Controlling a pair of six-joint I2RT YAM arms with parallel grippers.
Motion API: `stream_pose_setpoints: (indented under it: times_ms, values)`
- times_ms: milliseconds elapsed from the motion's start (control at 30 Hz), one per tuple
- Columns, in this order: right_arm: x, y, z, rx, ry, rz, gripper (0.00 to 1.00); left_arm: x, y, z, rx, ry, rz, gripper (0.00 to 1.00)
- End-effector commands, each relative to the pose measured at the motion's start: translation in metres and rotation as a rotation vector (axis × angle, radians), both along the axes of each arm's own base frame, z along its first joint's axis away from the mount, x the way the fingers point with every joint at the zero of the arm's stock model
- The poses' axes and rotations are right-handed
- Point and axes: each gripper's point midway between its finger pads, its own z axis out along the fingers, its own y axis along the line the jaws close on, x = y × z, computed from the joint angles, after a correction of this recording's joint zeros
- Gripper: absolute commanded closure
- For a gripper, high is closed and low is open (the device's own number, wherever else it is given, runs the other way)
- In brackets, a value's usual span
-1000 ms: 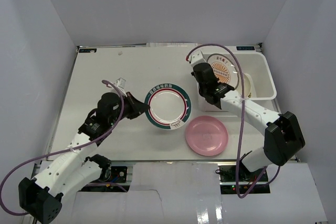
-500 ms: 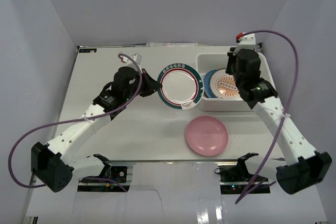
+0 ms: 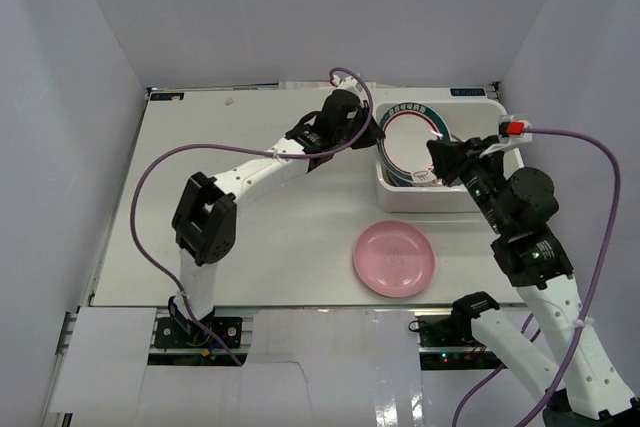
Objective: Place the plates into the plastic bin on the countertop
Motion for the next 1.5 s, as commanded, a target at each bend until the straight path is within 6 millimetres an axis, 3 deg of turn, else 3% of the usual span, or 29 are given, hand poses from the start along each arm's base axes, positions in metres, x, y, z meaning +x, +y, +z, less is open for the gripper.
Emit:
stream_pose_setpoints:
  times_ms: [0, 33, 67, 100, 133, 167, 233, 267, 333, 367, 467, 600, 700, 833, 933, 967, 1067, 1200, 1333, 1400, 1433, 1467]
  values:
    - [-0.021, 0.027, -0.043, 0.055, 0.102, 0.170, 0.71, 0.009, -0.028, 0.050, -0.107, -0.079, -0.057, 0.77]
    - [-0.025, 0.027, -0.061, 0.049, 0.156, 0.179, 0.66, 0.014, -0.033, 0.061, -0.121, -0.100, -0.064, 0.65]
    - [-0.034, 0.028, -0.067, 0.065, 0.169, 0.198, 0.53, 0.014, -0.034, 0.066, -0.119, -0.111, -0.073, 0.39]
    - [-0.038, 0.027, -0.088, 0.058, 0.211, 0.200, 0.47, 0.014, -0.033, 0.074, -0.120, -0.128, -0.075, 0.28]
    - [-0.044, 0.026, -0.105, 0.049, 0.264, 0.201, 0.42, 0.012, -0.030, 0.096, -0.125, -0.177, -0.078, 0.19]
    - [-0.053, 0.023, -0.111, 0.054, 0.271, 0.202, 0.35, 0.012, -0.025, 0.106, -0.121, -0.203, -0.073, 0.08]
    - [-0.064, 0.018, -0.145, 0.042, 0.372, 0.187, 0.30, 0.007, -0.014, 0.127, -0.094, -0.264, -0.071, 0.02]
    - [-0.070, 0.015, -0.151, 0.042, 0.382, 0.183, 0.27, 0.000, -0.001, 0.146, -0.097, -0.299, -0.055, 0.02]
    - [-0.075, 0.009, -0.176, 0.018, 0.448, 0.158, 0.27, -0.013, 0.012, 0.161, -0.095, -0.332, -0.060, 0.02]
    - [-0.080, 0.004, -0.192, -0.002, 0.500, 0.135, 0.27, -0.022, 0.030, 0.167, -0.080, -0.353, -0.035, 0.02]
    - [-0.086, -0.005, -0.237, -0.014, 0.646, 0.068, 0.26, -0.047, 0.053, 0.168, -0.073, -0.359, -0.044, 0.02]
    - [-0.093, -0.010, -0.280, 0.026, 0.790, 0.002, 0.24, -0.100, 0.103, 0.136, -0.045, -0.328, -0.055, 0.02]
    - [-0.092, -0.024, -0.293, 0.002, 0.837, -0.092, 0.23, -0.126, 0.128, 0.117, -0.028, -0.308, -0.056, 0.02]
    - [-0.088, -0.035, -0.300, -0.029, 0.870, -0.174, 0.21, -0.161, 0.181, 0.087, 0.029, -0.305, 0.001, 0.02]
    - [-0.087, -0.046, -0.308, -0.052, 0.912, -0.252, 0.19, -0.174, 0.212, 0.053, 0.126, -0.256, 0.054, 0.02]
    - [-0.087, -0.046, -0.310, -0.052, 0.921, -0.255, 0.19, -0.180, 0.224, 0.056, 0.122, -0.275, 0.080, 0.02]
    - [-0.090, -0.047, -0.318, -0.065, 0.966, -0.269, 0.20, -0.194, 0.249, 0.034, 0.171, -0.260, 0.108, 0.02]
    - [-0.095, -0.047, -0.331, -0.101, 1.049, -0.272, 0.23, -0.200, 0.263, 0.021, 0.178, -0.269, 0.139, 0.02]
    - [-0.096, -0.038, -0.349, -0.081, 1.119, -0.260, 0.37, -0.199, 0.267, 0.001, 0.183, -0.267, 0.162, 0.02]
    - [-0.095, -0.032, -0.358, -0.042, 1.134, -0.248, 0.58, -0.201, 0.268, 0.003, 0.189, -0.269, 0.158, 0.02]
    - [-0.096, -0.028, -0.362, -0.008, 1.148, -0.250, 0.74, -0.200, 0.270, 0.004, 0.187, -0.273, 0.165, 0.02]
    - [-0.100, -0.028, -0.370, 0.003, 1.164, -0.253, 0.82, -0.200, 0.271, 0.004, 0.191, -0.278, 0.171, 0.02]
